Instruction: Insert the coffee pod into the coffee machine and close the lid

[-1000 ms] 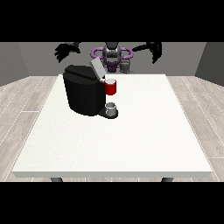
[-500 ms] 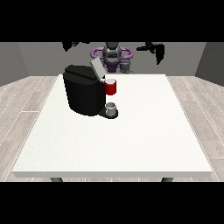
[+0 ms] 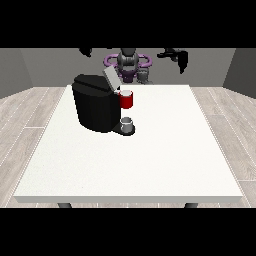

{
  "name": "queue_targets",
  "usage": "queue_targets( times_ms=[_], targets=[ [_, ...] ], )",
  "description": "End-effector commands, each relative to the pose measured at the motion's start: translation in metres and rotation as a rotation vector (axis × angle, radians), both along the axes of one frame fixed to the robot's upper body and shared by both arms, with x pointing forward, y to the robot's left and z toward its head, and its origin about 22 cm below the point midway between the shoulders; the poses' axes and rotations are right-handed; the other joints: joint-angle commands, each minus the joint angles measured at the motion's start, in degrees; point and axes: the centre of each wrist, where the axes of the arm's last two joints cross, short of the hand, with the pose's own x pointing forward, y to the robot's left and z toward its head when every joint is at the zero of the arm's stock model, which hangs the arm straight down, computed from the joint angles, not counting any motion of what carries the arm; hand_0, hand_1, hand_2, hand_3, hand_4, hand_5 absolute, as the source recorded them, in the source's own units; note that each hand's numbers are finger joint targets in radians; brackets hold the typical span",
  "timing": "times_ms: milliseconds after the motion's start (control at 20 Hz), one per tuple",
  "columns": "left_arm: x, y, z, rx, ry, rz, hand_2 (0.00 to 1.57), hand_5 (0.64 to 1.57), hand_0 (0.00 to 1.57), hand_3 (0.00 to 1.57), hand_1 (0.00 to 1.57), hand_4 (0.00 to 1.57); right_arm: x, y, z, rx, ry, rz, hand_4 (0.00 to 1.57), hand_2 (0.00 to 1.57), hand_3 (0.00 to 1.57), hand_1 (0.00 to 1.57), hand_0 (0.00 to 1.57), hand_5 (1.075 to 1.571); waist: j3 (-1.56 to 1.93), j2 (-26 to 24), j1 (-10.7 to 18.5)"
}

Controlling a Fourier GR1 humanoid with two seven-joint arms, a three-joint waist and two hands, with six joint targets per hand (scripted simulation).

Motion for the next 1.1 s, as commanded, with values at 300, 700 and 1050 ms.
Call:
queue_targets(
  times_ms=[300, 700, 1050],
  targets=[
    [-0.034, 0.006, 0.009, -0.025, -0.048, 0.046, 0.0, 1.571, 0.0, 0.0, 0.0, 0.0, 0.02, 0.001, 0.005, 0.029, -0.022, 0.064, 0.0, 0.0, 0.0, 0.0, 0.0, 1.571, 0.0, 5.82, -0.28],
    [-0.028, 0.028, 0.038, 0.004, -0.119, 0.074, 0.0, 1.571, 0.0, 0.0, 0.0, 0.0, 0.048, 0.034, 0.02, 0.029, -0.064, 0.078, 0.0, 0.0, 0.0, 0.0, 0.0, 1.571, -0.01, 10.96, -1.44],
    [-0.041, -0.001, 0.046, -0.01, -0.139, 0.079, 0.0, 1.571, 0.0, 0.0, 0.0, 0.0, 0.059, 0.018, 0.002, -0.003, -0.043, 0.072, 0.0, 0.0, 0.0, 0.0, 0.0, 1.571, 0.0, 12.88, 0.05]
  ],
)
